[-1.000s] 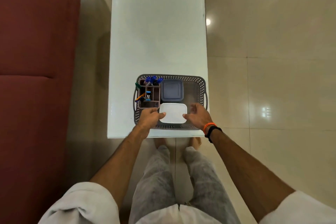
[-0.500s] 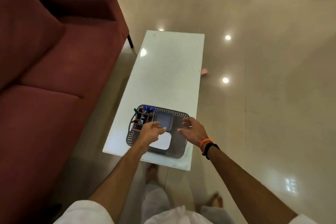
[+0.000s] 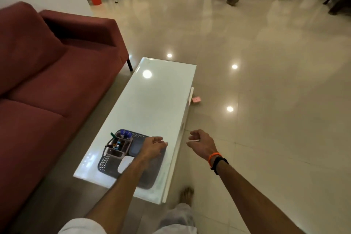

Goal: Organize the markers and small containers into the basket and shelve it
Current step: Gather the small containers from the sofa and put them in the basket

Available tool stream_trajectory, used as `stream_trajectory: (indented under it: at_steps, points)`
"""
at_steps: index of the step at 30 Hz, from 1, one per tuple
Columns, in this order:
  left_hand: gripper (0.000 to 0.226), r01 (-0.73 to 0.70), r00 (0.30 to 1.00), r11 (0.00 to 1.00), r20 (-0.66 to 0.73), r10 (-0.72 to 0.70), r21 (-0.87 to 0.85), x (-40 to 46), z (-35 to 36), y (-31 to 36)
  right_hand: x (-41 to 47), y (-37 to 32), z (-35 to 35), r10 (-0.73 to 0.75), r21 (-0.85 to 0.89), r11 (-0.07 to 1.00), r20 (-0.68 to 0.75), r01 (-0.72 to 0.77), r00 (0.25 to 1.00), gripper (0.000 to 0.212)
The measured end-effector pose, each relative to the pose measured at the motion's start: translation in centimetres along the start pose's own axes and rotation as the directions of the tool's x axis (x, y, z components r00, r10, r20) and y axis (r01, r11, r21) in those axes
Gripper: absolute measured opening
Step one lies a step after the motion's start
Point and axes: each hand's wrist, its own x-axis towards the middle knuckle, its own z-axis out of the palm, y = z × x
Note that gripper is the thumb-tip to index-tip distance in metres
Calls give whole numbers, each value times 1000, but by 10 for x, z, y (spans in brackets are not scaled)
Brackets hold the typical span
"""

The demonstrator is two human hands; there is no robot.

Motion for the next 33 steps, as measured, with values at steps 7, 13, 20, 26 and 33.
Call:
stream_trajectory:
  at_steps: [7, 13, 20, 26, 33]
  points:
    - [39, 43, 995, 999, 86, -41, -24, 86, 77, 58, 89, 2, -71, 30, -23, 999, -38, -31, 999, 40]
    - [43, 19, 990, 1000, 139, -21, 17, 157, 119, 131, 181, -20, -123, 99, -34, 994, -69, -102, 993, 40]
    - [44, 39, 990, 999, 136, -44, 32, 240, 159, 200, 293, -44, -164, 115, -54, 992, -29, -116, 993, 40]
    - [43, 107, 992, 994, 67, -107, 5, 330, 209, 246, 423, -48, -201, 136, -85, 988, 60, -130, 989, 38]
    - [38, 262, 964, 962, -30, -265, -79, 450, 273, 268, 576, -30, -238, 242, -208, 957, 182, -203, 953, 36]
